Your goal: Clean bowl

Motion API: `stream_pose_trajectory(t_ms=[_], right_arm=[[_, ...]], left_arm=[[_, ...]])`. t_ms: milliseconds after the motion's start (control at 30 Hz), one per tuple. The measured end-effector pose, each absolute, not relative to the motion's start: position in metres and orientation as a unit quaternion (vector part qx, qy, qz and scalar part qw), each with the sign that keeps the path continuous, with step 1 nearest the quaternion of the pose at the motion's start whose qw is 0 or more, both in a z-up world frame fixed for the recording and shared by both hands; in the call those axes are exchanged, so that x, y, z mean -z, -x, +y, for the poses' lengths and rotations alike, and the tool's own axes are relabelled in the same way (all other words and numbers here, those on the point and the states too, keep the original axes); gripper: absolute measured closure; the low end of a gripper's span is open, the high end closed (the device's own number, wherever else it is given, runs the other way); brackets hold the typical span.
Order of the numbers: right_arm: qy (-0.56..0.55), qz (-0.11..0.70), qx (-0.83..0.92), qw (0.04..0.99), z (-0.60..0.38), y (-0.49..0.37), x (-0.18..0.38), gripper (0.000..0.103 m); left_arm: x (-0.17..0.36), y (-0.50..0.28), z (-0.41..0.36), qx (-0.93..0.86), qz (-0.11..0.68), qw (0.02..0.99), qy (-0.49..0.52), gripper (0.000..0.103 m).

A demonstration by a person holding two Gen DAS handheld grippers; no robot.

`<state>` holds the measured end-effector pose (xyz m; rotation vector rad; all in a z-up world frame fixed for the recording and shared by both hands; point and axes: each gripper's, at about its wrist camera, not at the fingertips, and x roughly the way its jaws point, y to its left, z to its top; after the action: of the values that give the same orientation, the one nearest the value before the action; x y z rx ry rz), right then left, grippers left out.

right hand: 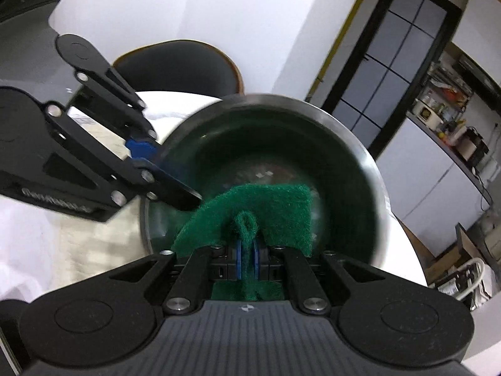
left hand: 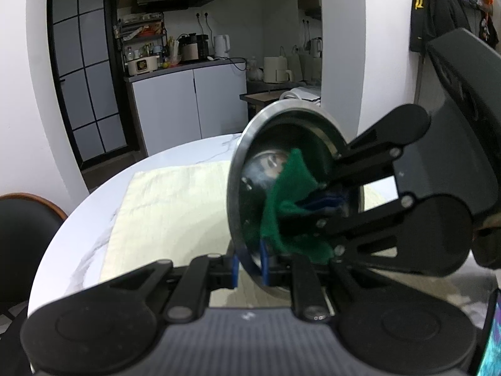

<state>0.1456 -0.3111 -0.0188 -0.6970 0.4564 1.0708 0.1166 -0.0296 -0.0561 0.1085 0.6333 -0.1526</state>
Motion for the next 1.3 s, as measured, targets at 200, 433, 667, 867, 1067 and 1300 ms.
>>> stream_pose_trajectory(t_ms=[200, 433, 667, 867, 1067, 1300], right_arm=[[0.318, 0.194, -0.489, 0.789, -0.304, -0.145, 0.008, 0.095], [0.324, 0.202, -0.465, 0.799, -0.315, -0.159, 0.01, 0.095], [0.335, 0.223, -0.472, 0.784, -0.313, -0.152, 0.031, 0.095], [0.335, 0.22, -0.494, 0.772, -0.301, -0.14, 0.033, 0.095], [0.336, 0.202, -0.501, 0.771, -0.291, -0.139, 0.016, 0.095], [0.323, 0.188, -0.504, 0.779, -0.29, -0.136, -0.002, 0.095]], left_arm=[[0.055, -0.12, -0.029, 0.075, 0.312, 0.946, -0.052, 0.088], [0.055, -0.12, -0.029, 0.078, 0.309, 0.947, -0.046, 0.088], [0.055, -0.118, -0.032, 0.081, 0.309, 0.946, -0.048, 0.088], [0.056, -0.119, -0.033, 0.08, 0.31, 0.946, -0.05, 0.088], [0.055, -0.119, -0.034, 0.078, 0.308, 0.947, -0.054, 0.089], [0.057, -0.119, -0.034, 0.08, 0.309, 0.946, -0.058, 0.089]])
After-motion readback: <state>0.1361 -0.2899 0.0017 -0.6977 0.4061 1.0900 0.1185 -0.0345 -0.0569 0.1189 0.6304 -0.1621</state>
